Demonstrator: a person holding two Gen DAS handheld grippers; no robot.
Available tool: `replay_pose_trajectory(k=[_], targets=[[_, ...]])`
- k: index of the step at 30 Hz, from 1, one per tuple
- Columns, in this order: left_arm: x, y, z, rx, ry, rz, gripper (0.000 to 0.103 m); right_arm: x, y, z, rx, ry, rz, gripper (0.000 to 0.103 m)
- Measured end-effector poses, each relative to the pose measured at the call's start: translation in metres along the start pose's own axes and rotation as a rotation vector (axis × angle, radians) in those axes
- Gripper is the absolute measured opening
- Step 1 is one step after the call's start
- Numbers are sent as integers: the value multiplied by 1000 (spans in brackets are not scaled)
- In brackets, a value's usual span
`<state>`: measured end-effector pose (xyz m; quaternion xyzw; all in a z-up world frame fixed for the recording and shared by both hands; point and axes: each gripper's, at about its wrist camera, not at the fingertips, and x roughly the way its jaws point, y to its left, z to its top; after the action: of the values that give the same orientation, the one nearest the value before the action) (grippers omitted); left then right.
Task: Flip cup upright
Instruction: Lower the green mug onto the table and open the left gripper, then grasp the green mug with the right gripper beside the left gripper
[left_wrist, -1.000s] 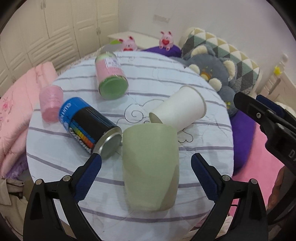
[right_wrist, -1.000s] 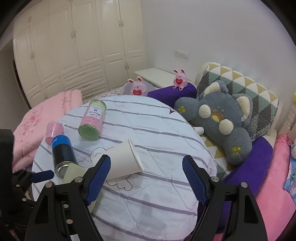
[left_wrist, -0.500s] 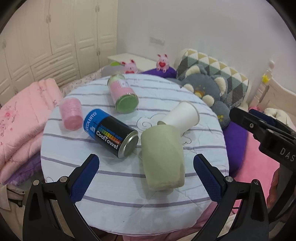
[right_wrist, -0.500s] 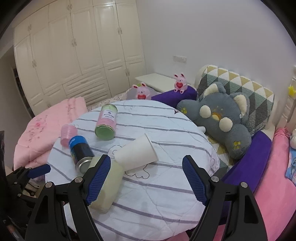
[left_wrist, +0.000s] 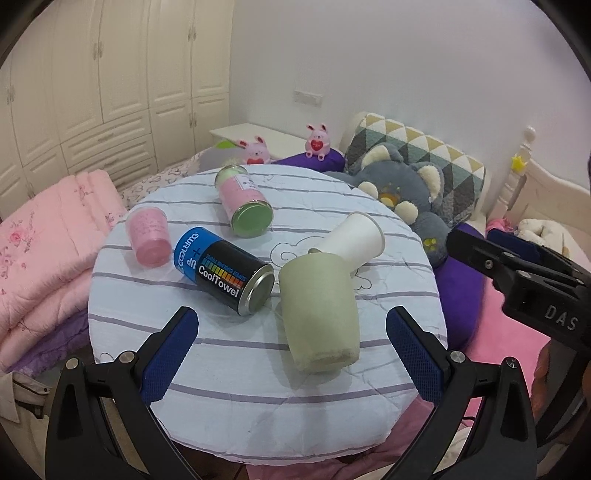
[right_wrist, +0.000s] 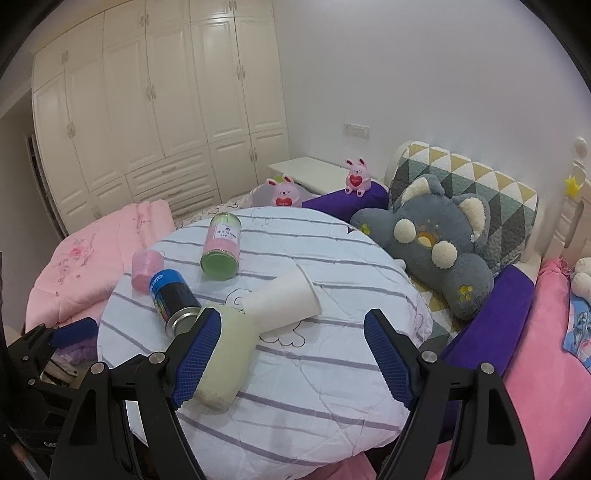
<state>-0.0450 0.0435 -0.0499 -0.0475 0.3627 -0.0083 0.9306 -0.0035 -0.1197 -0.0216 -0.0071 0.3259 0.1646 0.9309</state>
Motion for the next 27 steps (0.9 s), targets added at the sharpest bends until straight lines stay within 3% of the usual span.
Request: replay_pose_trajectory(k=[6, 21, 27], targets=[[4, 0, -4, 16, 18, 19, 103, 8, 3, -3, 9, 30, 22, 81], [32, -11, -10, 104, 112, 72, 103, 62, -3, -12, 118, 247, 150, 81], [46, -7, -15, 97, 160, 49, 103, 82, -1, -15, 140, 319, 186, 81]])
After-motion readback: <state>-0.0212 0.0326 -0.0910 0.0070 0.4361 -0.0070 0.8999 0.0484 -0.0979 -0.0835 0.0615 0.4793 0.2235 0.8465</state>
